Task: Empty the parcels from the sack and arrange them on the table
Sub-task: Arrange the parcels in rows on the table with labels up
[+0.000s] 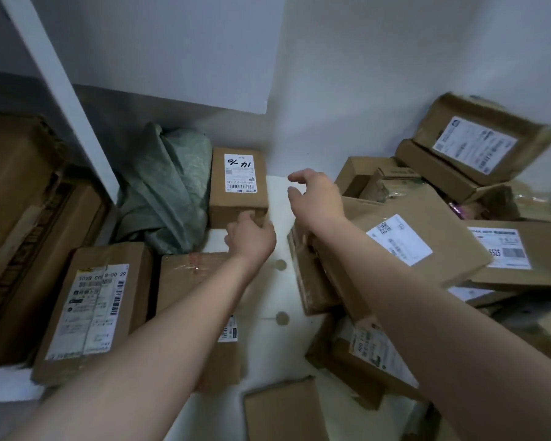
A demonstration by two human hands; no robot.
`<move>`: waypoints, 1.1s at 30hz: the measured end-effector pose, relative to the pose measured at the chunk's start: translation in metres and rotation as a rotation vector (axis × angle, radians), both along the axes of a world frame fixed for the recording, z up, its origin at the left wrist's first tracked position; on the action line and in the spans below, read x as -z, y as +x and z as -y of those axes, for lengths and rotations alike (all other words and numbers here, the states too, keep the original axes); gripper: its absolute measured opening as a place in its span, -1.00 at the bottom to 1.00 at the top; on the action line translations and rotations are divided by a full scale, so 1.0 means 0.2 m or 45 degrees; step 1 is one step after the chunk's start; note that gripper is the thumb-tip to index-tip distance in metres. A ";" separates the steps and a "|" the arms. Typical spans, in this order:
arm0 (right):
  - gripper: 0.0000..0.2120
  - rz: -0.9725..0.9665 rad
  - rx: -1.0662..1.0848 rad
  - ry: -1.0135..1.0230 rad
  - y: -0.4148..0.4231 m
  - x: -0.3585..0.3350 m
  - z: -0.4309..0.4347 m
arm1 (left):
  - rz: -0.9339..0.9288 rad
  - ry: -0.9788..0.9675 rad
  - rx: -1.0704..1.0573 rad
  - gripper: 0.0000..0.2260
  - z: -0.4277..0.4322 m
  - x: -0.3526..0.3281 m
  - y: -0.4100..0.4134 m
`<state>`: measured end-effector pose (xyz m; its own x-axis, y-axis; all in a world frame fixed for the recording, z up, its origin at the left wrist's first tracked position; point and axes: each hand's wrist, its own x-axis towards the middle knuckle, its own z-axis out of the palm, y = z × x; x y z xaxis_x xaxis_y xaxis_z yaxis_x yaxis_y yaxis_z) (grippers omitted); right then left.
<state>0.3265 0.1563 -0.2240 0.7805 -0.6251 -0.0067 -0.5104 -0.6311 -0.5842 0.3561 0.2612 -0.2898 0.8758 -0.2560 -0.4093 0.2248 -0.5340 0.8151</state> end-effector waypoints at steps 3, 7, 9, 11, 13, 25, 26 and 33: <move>-0.70 0.122 0.137 -0.248 -0.21 -0.17 0.06 | -0.182 -0.105 0.150 -0.70 0.01 -0.09 -0.16; -0.59 -0.121 0.625 -0.532 -0.53 -0.31 0.23 | -0.374 -0.210 0.268 -0.53 0.04 -0.18 -0.41; -0.47 -0.370 0.777 -0.235 -0.67 -0.31 0.32 | -0.475 -0.288 0.283 -0.50 0.05 -0.21 -0.53; -0.34 -0.453 0.748 0.004 -0.78 -0.31 0.37 | -0.557 -0.435 0.251 -0.56 0.05 -0.25 -0.63; -0.19 -0.359 0.682 0.091 -0.85 -0.34 0.39 | -0.598 -0.533 0.159 -0.57 0.02 -0.31 -0.66; -0.11 0.013 -0.044 0.882 -0.81 -0.53 0.59 | -0.185 -0.738 -0.339 -0.66 0.08 -0.56 -0.45; -0.16 -0.001 -0.097 0.904 -0.80 -0.54 0.63 | -0.174 -0.731 -0.363 -0.65 0.10 -0.57 -0.42; -0.35 -0.111 -0.202 0.880 -0.68 -0.46 0.77 | 0.104 -0.680 -0.487 -0.60 0.19 -0.66 -0.28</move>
